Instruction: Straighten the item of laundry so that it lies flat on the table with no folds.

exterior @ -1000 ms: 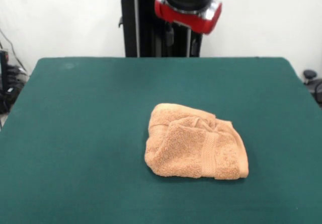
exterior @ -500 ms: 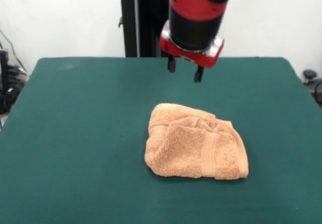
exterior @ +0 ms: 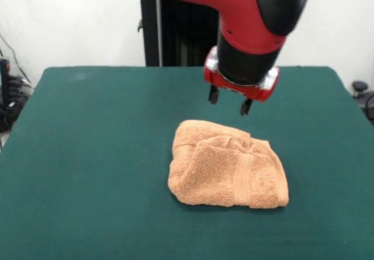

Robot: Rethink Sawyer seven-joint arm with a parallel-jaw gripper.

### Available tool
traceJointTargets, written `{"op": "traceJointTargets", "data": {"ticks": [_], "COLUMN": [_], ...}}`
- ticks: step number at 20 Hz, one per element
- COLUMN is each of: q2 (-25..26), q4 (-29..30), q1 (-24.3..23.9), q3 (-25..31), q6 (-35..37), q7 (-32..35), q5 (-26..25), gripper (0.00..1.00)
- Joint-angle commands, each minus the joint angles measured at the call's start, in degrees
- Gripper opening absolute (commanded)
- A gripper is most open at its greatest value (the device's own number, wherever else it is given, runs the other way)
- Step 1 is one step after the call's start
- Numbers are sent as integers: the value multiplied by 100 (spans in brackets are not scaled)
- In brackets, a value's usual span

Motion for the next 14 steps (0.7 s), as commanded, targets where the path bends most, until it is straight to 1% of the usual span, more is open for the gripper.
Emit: {"op": "traceJointTargets", "data": {"ticks": [1,8,9,11,14], "q2": [-198,-815,-884,-986,-1060], "q4": [-209,194,248,367,470], "q1": [312,405,399,373,338], "q3": [146,17,23,52,75], "q6": [508,430,535,708,766], "q7": [1568,1412,1405,1381,1362], "q5": [180,178,203,239,244], "gripper": [100,100,100,100,100]}}
